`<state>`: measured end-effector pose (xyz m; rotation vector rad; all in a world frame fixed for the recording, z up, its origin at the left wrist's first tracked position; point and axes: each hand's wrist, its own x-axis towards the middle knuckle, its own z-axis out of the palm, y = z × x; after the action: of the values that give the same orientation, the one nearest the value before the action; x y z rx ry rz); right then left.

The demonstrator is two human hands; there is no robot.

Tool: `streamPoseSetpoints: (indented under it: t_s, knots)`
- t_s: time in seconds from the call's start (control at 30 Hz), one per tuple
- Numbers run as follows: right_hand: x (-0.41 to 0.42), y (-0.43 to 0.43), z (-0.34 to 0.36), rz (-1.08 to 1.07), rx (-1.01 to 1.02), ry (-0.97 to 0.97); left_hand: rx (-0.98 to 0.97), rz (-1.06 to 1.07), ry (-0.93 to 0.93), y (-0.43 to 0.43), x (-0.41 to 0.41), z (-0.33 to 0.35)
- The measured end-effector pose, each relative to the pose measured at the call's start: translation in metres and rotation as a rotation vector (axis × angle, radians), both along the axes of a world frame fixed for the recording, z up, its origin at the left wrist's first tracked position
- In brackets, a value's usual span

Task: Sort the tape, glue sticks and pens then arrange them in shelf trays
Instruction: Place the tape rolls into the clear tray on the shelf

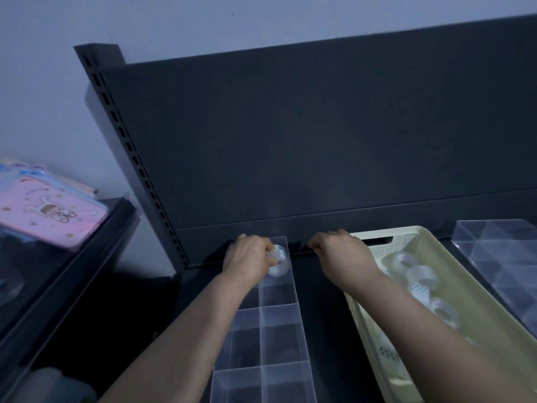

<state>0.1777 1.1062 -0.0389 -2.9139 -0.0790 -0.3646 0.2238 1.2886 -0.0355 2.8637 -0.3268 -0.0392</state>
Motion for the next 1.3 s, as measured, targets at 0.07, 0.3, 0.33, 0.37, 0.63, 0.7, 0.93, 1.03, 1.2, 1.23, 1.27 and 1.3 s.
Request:
streamPoseSetpoints:
  t_s: [0.07, 0.3, 0.33, 0.37, 0.63, 0.7, 0.93, 1.03, 1.2, 1.23, 1.27, 1.3]
  knots:
    - [-0.003, -0.003, 0.001, 0.020, -0.095, -0.031, -0.002, 0.028, 0.016, -0.001, 0.000, 0.001]
    - [-0.023, -0.031, 0.006, -0.056, -0.165, -0.027, -0.129, 0.063, -0.016, -0.016, -0.011, 0.015]
    - [-0.028, -0.041, 0.007, -0.082, -0.155, -0.020, -0.162, 0.041, -0.043, -0.025, -0.013, 0.019]
    - [-0.035, -0.051, 0.008, -0.107, -0.145, -0.017, -0.197, 0.020, -0.070, -0.035, -0.017, 0.022]
    - [-0.094, -0.140, 0.010, -0.246, -0.070, 0.060, -0.162, -0.294, -0.055, -0.144, -0.054, 0.028]
    - [-0.104, -0.150, 0.009, -0.235, -0.023, 0.094, -0.077, -0.321, -0.024, -0.161, -0.056, 0.022]
    - [-0.107, -0.159, 0.010, -0.096, -0.070, 0.132, 0.198, -0.335, -0.042, -0.191, -0.048, 0.006]
    - [-0.097, -0.154, 0.009, 0.028, -0.084, 0.198, 0.342, -0.273, -0.041, -0.198, -0.039, -0.003]
    - [-0.086, -0.155, 0.001, 0.133, -0.098, 0.277, 0.436, -0.260, -0.091, -0.203, -0.028, -0.021]
    - [-0.085, -0.156, 0.000, 0.131, -0.109, 0.267, 0.430, -0.269, -0.110, -0.202, -0.026, -0.023]
    - [-0.084, -0.157, 0.001, 0.123, -0.113, 0.254, 0.427, -0.286, -0.123, -0.201, -0.026, -0.025]
    - [-0.083, -0.159, 0.001, 0.110, -0.108, 0.238, 0.423, -0.305, -0.136, -0.200, -0.026, -0.025]
